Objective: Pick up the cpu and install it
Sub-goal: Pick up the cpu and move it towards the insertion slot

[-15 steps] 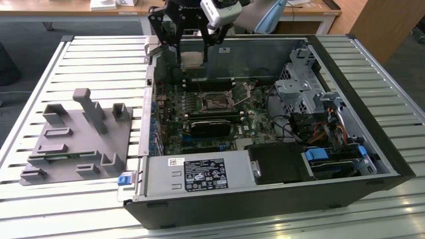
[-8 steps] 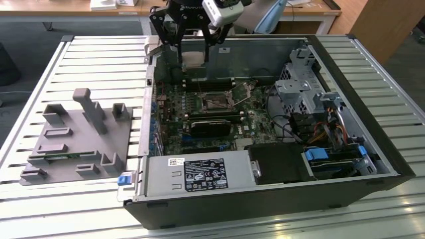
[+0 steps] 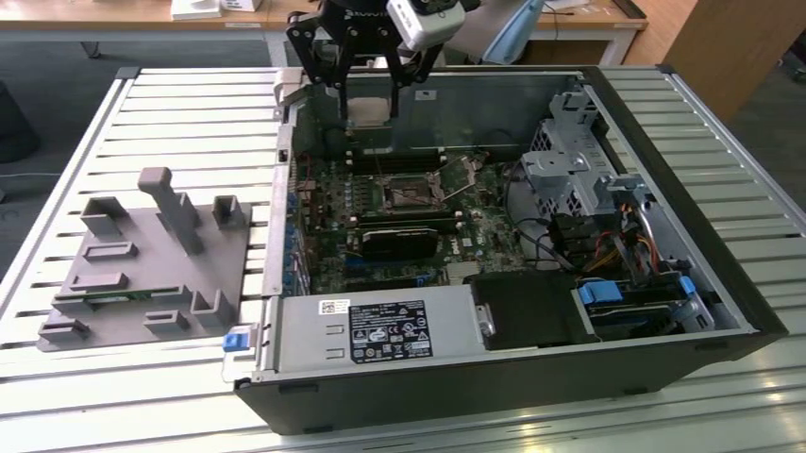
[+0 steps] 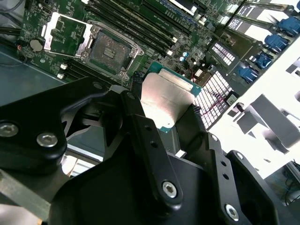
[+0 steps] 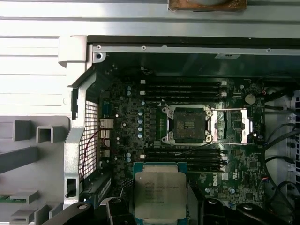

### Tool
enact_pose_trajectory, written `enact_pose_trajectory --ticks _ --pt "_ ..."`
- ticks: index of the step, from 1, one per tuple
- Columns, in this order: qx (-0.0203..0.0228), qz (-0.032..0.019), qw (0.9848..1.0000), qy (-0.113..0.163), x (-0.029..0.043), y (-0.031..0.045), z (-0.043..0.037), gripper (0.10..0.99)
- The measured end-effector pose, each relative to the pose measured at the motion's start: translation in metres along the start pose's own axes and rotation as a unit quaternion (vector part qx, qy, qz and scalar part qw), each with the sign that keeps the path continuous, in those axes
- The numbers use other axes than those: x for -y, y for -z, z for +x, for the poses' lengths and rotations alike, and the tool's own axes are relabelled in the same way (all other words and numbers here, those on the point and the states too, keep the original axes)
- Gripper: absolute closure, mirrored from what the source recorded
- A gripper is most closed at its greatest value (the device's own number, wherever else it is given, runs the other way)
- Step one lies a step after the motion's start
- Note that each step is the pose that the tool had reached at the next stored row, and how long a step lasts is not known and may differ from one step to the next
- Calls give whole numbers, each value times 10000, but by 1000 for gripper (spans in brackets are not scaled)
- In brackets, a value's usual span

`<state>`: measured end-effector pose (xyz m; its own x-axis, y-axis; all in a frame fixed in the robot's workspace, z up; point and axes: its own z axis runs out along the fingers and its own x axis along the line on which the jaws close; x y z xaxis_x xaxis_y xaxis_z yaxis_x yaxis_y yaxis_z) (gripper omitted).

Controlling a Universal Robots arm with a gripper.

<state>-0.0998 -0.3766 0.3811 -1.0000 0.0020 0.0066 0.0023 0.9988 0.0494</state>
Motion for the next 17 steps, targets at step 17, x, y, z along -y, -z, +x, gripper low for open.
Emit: enact_pose_trajectory --ticks 17 --pt "0 1 10000 0 -46 -1 -77 545"
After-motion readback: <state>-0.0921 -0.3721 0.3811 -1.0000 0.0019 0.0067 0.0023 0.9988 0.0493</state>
